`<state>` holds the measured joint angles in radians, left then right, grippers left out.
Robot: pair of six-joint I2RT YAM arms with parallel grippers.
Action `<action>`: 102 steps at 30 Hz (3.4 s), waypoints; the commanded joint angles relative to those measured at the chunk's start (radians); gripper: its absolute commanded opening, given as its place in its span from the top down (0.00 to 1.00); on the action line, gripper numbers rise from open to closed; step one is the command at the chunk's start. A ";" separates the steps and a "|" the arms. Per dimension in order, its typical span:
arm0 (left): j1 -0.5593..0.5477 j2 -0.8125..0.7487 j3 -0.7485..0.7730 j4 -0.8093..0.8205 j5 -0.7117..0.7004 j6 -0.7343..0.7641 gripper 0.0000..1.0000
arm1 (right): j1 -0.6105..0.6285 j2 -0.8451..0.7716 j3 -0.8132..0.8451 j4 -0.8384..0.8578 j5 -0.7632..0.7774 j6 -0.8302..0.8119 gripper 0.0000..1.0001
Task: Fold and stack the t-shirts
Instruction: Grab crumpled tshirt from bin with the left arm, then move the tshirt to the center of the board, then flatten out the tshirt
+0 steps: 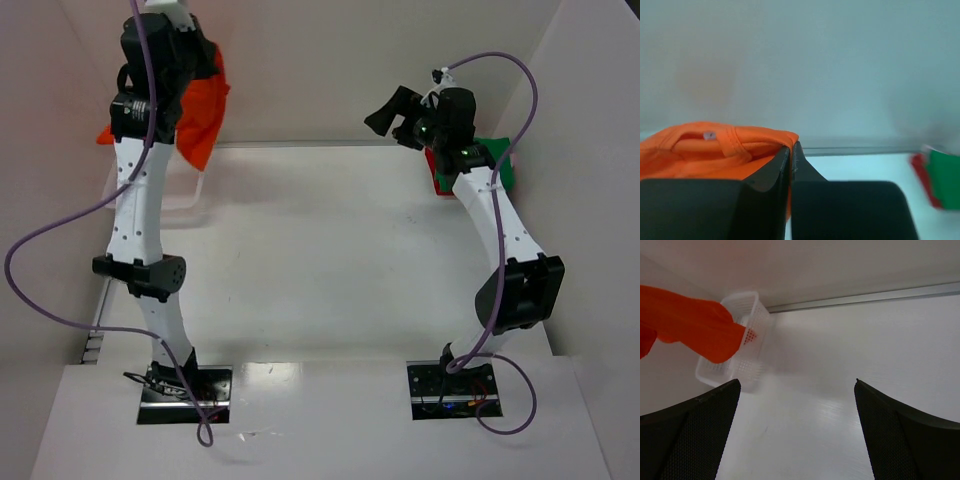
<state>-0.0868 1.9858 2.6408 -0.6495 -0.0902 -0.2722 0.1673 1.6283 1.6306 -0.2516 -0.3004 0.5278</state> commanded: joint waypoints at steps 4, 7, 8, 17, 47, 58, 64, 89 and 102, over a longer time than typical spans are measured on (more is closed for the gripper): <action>-0.244 -0.093 0.038 -0.145 0.112 0.063 1.00 | -0.005 -0.068 -0.018 0.103 -0.103 0.031 0.00; -0.359 -0.117 -0.086 -0.190 0.101 0.064 1.00 | -0.005 -0.114 -0.086 0.103 -0.079 0.040 0.00; -0.381 -0.117 -0.138 -0.190 0.074 0.054 1.00 | -0.005 -0.149 -0.103 0.094 -0.068 0.031 0.00; -0.479 -0.272 -0.750 0.118 0.098 -0.059 0.67 | -0.005 -0.310 -0.270 0.008 0.055 0.002 0.00; -0.393 -0.321 -1.424 0.240 0.056 -0.292 0.00 | 0.254 -0.088 -0.428 -0.064 0.161 -0.018 0.05; -0.208 -0.568 -1.685 0.457 0.303 -0.409 0.00 | 0.440 0.159 -0.178 -0.135 0.270 -0.021 0.06; -0.176 -0.559 -1.696 0.449 0.339 -0.395 0.00 | 0.506 0.361 0.029 -0.285 0.385 -0.040 0.07; -0.177 -0.409 -1.593 0.516 0.491 -0.282 0.00 | 0.482 0.211 0.088 -0.344 0.543 -0.045 1.00; -0.264 -0.232 -1.443 0.579 0.478 -0.280 0.24 | 0.471 0.088 -0.087 -0.242 0.376 -0.058 0.95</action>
<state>-0.3286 1.7527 1.1542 -0.1265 0.3660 -0.5743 0.6308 1.7226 1.5692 -0.5358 0.1013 0.4774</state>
